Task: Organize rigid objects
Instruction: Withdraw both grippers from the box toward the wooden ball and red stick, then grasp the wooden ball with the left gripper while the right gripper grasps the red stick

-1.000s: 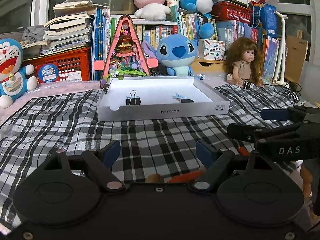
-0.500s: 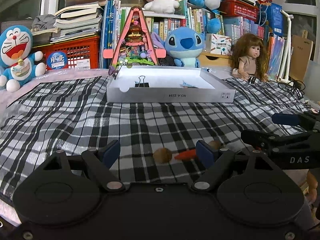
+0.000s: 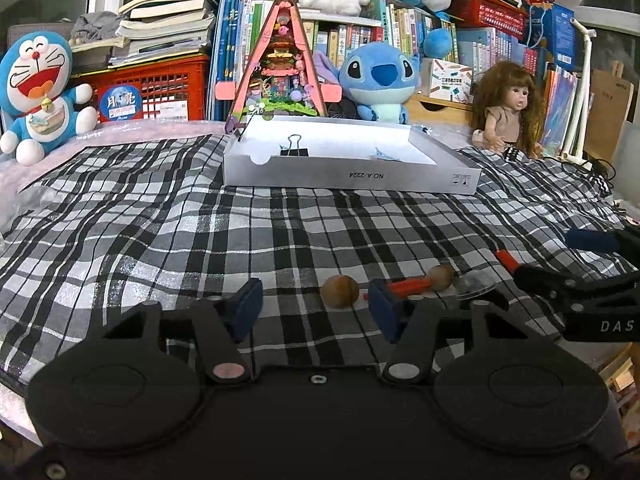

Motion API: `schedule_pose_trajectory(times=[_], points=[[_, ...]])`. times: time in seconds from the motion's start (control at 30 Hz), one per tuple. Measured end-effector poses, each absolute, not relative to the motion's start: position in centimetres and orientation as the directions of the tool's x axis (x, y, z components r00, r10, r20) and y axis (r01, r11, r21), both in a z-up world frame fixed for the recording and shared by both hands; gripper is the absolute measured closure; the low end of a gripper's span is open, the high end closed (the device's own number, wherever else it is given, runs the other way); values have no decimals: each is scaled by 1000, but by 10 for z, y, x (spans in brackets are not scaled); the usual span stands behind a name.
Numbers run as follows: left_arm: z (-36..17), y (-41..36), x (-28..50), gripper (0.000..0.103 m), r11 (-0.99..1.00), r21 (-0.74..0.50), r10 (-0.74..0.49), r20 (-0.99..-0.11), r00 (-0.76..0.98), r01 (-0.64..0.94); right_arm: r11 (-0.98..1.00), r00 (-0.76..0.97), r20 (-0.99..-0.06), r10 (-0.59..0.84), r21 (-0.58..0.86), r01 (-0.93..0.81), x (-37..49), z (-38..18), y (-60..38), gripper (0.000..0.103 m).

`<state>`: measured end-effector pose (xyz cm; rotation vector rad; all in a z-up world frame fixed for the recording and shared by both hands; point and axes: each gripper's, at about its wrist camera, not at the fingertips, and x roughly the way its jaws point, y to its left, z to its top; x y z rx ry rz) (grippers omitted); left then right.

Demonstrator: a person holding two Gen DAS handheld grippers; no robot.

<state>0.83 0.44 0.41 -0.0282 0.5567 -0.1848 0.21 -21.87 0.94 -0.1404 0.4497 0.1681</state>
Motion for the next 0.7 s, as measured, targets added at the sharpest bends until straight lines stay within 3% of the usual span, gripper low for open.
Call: schedule_pose_trajectory(times=[0.3,0.7], points=[[2,3,14,56,985,-64,-169,-529,832,160,964,864,-502,48,-204,-173,8,1,-224,12],[-1,5,19,61,990,-50,-138,-529,837,131,983,837,-533,-125,-183,31,27,3,-250,13]])
